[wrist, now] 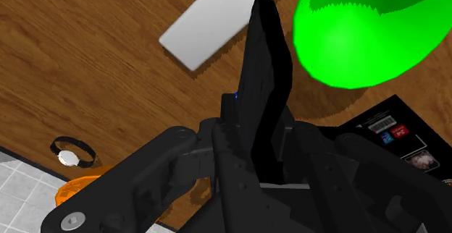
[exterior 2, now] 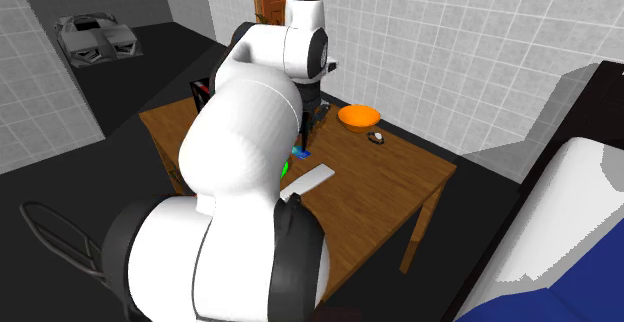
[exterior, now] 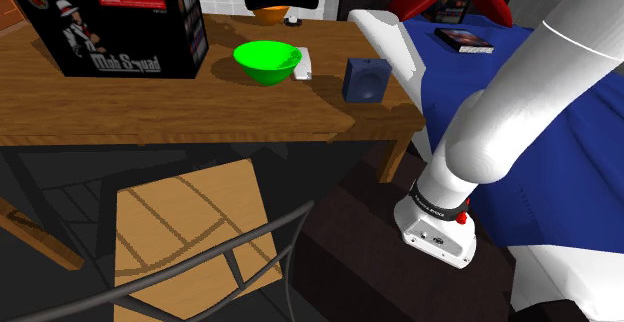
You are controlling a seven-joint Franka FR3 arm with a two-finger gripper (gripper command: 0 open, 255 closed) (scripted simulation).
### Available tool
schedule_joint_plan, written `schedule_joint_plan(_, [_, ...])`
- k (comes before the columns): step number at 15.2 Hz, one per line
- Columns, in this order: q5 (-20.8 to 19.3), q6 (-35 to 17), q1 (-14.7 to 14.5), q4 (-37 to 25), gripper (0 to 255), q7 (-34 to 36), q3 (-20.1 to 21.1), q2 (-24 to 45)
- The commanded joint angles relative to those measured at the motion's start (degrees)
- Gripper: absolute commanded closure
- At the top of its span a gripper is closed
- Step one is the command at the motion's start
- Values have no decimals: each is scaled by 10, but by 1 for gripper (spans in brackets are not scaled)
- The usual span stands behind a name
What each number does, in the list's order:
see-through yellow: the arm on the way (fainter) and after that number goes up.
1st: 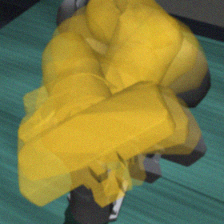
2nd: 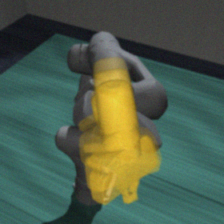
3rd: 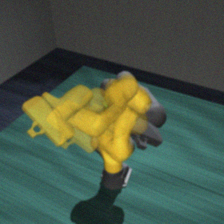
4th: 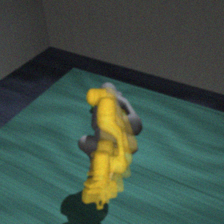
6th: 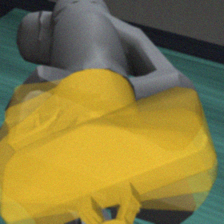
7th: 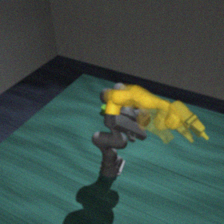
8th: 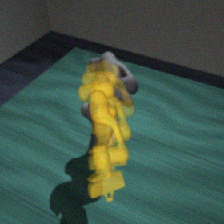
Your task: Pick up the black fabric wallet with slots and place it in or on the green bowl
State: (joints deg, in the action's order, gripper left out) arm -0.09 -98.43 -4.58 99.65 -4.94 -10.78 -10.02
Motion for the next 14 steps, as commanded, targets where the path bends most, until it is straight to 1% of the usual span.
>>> schedule_joint_plan(1, [-4,4,-10,12,255,29,17,-18])
schedule_joint_plan(6, [-9,10,-33,51,255,96,61,-62])
schedule_joint_plan(14, [-10,-52,-32,127,255,96,61,-75])
